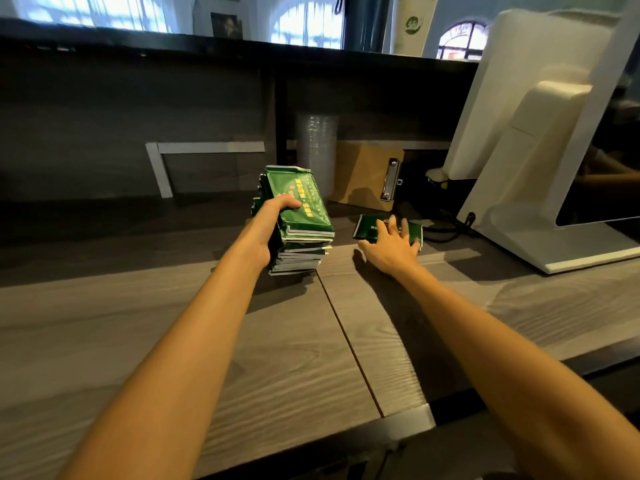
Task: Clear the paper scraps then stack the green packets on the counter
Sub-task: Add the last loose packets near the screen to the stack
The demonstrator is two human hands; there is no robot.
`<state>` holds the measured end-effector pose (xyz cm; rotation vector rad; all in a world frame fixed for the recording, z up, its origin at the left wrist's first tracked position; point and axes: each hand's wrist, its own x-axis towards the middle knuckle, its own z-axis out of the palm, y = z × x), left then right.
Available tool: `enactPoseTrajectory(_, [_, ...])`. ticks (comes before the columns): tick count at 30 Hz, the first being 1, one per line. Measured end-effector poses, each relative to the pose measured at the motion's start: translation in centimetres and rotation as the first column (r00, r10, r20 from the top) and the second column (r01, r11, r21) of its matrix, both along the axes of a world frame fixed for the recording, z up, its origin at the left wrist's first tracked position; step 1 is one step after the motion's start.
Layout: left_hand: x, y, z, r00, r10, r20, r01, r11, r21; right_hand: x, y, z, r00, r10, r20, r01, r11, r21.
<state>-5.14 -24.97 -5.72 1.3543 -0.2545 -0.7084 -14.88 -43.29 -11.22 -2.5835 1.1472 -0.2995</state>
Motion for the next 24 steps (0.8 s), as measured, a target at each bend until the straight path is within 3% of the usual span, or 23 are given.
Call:
enactPoseTrajectory(3, [0.1, -0.2, 0.1, 1.000, -0.031, 0.008, 0.030, 0.999, 0.020, 0.4, -0.8, -0.2, 0.995, 0.011, -0.102, -0.010, 1.000, 0.009])
enactPoseTrajectory(6, [0.3, 0.1, 0.0, 0.999, -0.032, 0.010, 0.031, 0.999, 0.009, 0.5, -0.4, 0.0, 0.993, 0.100, -0.068, -0.100, 0.995, 0.001])
enactPoseTrajectory(9, [0.4, 0.9, -0.3, 1.000, -0.026, 0.010, 0.026, 1.000, -0.011, 0.1, 0.8, 0.5, 0.973, 0.151, 0.172, -0.159, 0.987, 0.030])
enactPoseTrajectory(12, [0.3, 2.2, -0.3, 0.999, -0.033, 0.016, 0.033, 0.999, -0.025, -0.5, 2.4, 1.2, 0.890, 0.068, 0.452, -0.181, 0.961, 0.210])
enactPoseTrajectory(15, [0.0, 3.9, -0.2, 0.999, -0.026, 0.028, 0.027, 0.999, -0.032, -1.1, 3.7, 1.8, 0.828, 0.041, 0.559, -0.297, 0.878, 0.376])
enactPoseTrajectory(19, [-0.1, 6.2, -0.4, 1.000, -0.014, 0.015, 0.014, 0.999, -0.046, -1.0, 5.5, 1.3, 0.867, 0.074, 0.492, -0.205, 0.954, 0.219])
enactPoseTrajectory(22, [-0.3, 7.3, -0.6, 1.000, 0.002, 0.015, -0.001, 0.998, -0.058, -1.2, 6.9, 1.5, 0.971, -0.041, 0.236, 0.049, 0.998, -0.027])
enactPoseTrajectory(24, [-0.6, 7.8, -0.7, 1.000, 0.004, 0.016, -0.003, 0.998, -0.064, -1.7, 7.8, 2.1, 0.988, -0.131, 0.080, 0.134, 0.990, -0.043])
